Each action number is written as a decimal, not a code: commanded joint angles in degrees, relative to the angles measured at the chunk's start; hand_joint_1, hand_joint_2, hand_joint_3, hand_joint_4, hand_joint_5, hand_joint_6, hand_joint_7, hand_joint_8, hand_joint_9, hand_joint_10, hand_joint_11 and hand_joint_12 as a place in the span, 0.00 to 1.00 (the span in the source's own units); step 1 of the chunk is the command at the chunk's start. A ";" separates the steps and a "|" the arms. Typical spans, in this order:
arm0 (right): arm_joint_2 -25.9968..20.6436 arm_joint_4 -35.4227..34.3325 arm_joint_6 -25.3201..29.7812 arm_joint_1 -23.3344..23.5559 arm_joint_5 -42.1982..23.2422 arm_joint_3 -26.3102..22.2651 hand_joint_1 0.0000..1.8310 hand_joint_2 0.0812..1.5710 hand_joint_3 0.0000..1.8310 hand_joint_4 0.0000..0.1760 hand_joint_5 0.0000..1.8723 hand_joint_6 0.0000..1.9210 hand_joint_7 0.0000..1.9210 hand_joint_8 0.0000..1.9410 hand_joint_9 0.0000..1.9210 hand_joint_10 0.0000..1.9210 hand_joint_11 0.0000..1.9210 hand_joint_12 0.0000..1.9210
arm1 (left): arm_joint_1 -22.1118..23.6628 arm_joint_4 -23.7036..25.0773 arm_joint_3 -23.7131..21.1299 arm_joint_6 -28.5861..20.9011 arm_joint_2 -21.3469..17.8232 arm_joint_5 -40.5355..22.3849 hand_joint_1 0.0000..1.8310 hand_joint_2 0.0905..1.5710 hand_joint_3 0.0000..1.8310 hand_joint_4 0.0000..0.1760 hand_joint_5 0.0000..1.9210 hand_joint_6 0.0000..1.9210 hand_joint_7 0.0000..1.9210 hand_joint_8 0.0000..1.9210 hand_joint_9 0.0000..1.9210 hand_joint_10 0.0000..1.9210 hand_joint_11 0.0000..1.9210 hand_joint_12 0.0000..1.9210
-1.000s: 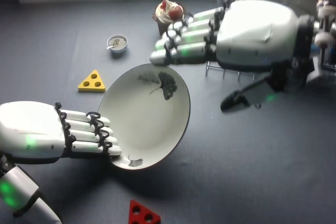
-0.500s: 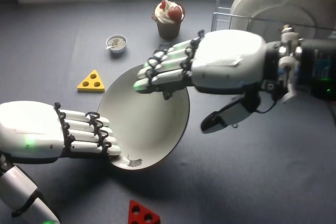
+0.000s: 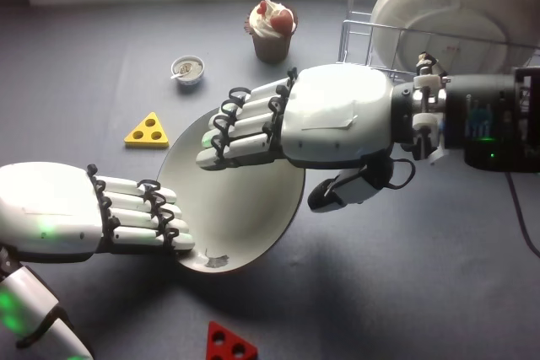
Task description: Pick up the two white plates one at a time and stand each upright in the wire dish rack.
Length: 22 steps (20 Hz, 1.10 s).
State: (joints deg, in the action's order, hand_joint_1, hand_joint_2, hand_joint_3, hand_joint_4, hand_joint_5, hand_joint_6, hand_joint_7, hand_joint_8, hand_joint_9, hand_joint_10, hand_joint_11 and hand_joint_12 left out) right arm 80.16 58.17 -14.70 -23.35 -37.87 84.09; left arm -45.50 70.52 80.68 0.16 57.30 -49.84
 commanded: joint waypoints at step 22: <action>-0.85 -7.56 6.02 4.53 -3.19 -4.44 0.82 0.63 0.00 0.00 0.57 0.43 0.69 0.02 0.62 0.31 0.54 0.67 | 2.17 -4.72 0.22 -0.16 -2.67 -3.72 0.00 0.51 0.00 0.00 0.01 0.00 0.00 0.00 0.01 0.00 0.01 0.00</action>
State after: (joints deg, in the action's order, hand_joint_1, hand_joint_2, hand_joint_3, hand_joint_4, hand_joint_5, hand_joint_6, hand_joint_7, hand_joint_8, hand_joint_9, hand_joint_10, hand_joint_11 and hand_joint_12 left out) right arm 79.46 53.54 -8.60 -18.98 -36.73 79.31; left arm -43.46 68.40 80.86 0.10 54.96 -50.63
